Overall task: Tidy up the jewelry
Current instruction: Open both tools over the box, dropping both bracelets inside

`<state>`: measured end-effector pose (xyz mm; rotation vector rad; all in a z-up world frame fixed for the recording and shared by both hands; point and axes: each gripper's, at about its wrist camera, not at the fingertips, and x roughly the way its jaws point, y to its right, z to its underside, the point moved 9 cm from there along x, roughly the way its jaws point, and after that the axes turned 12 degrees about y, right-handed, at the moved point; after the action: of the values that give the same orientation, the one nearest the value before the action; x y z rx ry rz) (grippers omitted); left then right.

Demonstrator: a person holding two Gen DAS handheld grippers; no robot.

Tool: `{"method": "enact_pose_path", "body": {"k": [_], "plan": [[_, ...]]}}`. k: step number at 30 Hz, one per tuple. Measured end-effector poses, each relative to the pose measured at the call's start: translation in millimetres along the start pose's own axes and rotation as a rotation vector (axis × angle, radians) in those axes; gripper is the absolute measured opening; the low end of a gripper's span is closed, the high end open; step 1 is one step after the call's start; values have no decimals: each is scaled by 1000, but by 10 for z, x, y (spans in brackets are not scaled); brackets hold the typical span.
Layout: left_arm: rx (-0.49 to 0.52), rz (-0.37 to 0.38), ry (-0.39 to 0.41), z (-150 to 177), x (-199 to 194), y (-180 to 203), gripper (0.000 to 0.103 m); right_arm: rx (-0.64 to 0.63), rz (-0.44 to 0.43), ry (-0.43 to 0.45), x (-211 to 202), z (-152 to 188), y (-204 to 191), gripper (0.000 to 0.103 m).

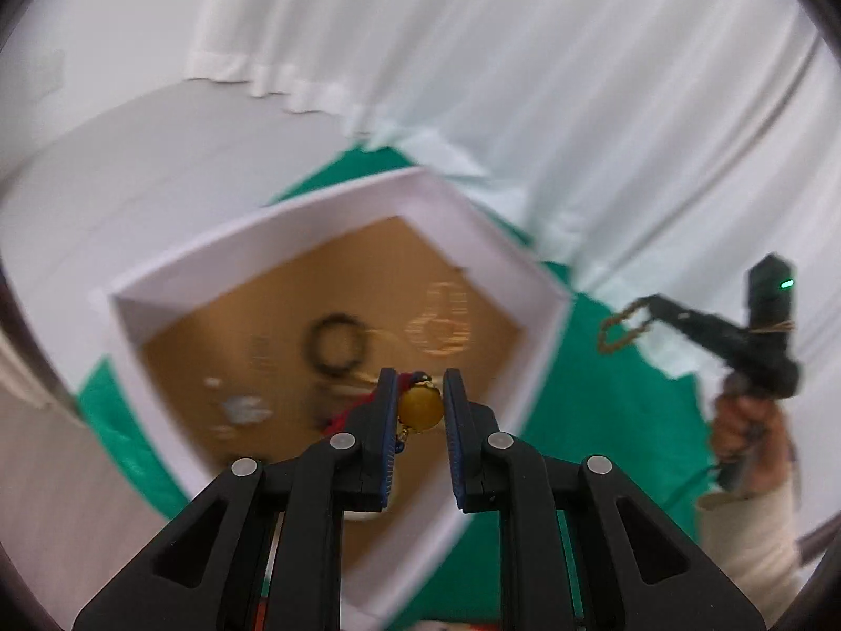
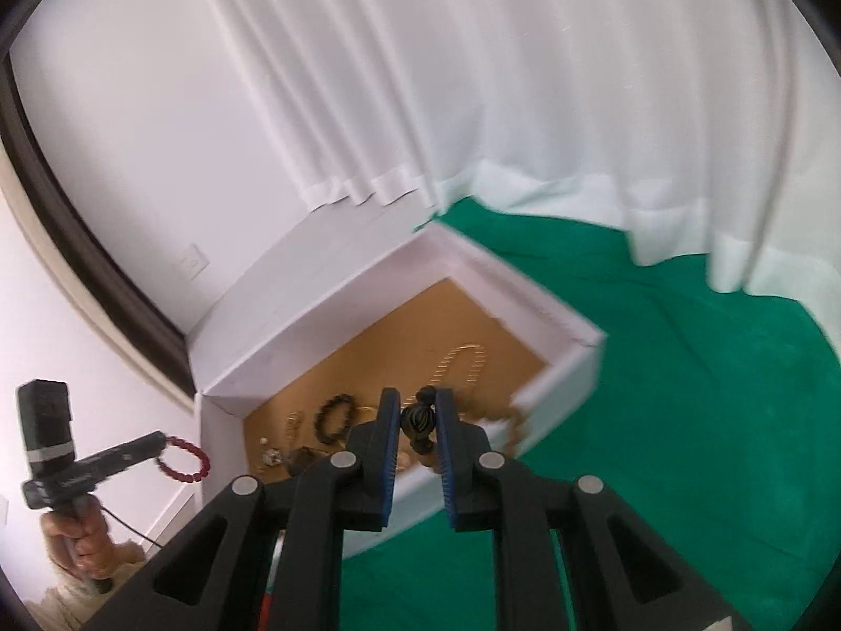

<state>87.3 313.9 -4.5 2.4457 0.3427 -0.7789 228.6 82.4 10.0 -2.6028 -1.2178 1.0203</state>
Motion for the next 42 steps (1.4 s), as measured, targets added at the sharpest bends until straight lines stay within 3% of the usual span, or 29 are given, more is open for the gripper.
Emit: {"method": "enact_pose_path", "body": {"k": [7,14,15,16,17,18,19,20,23,25,28,32,34,36,42], "plan": [[-40,-108,-76,229,377,-619,15,-32,-117,-152,644,444,-549,14],[9,-156,-143,407,666,-676,16,-180,-98,-363,1213,1122,-1022,16],[30,-169,-143,422,700,-667,19,-191,-93,-381,1249,1171,-1045,17],[47,-177,-138,432,707,-645,29,-209,-78,-401,1290,1245,-1081,21],[60,-185,-131,433,703,-623,45,-216,-73,-405,1302,1263,-1095,26],[74,-194,-116,428,687,-596,54,-218,-72,-400,1283,1253,-1104,37],[92,-204,-92,411,652,-558,70,-217,-72,-388,1251,1229,-1108,38],[108,-216,-71,390,622,-530,78,-218,-65,-371,1202,1183,-1097,38],[202,-290,17,292,480,-376,90,-224,-20,-316,1083,1013,-1047,46],[254,-335,74,216,385,-256,102,-228,16,-258,997,902,-1007,62],[305,-404,165,120,213,-91,102,-221,33,-199,912,816,-959,72],[277,-478,203,92,63,-15,102,-260,89,-135,777,772,-892,78],[255,-471,224,93,23,-1,102,-283,110,-120,738,770,-872,79],[229,-455,203,125,31,0,102,-300,131,-114,720,772,-855,83],[193,-455,179,183,44,-44,102,-344,159,-119,721,813,-864,83]]}}
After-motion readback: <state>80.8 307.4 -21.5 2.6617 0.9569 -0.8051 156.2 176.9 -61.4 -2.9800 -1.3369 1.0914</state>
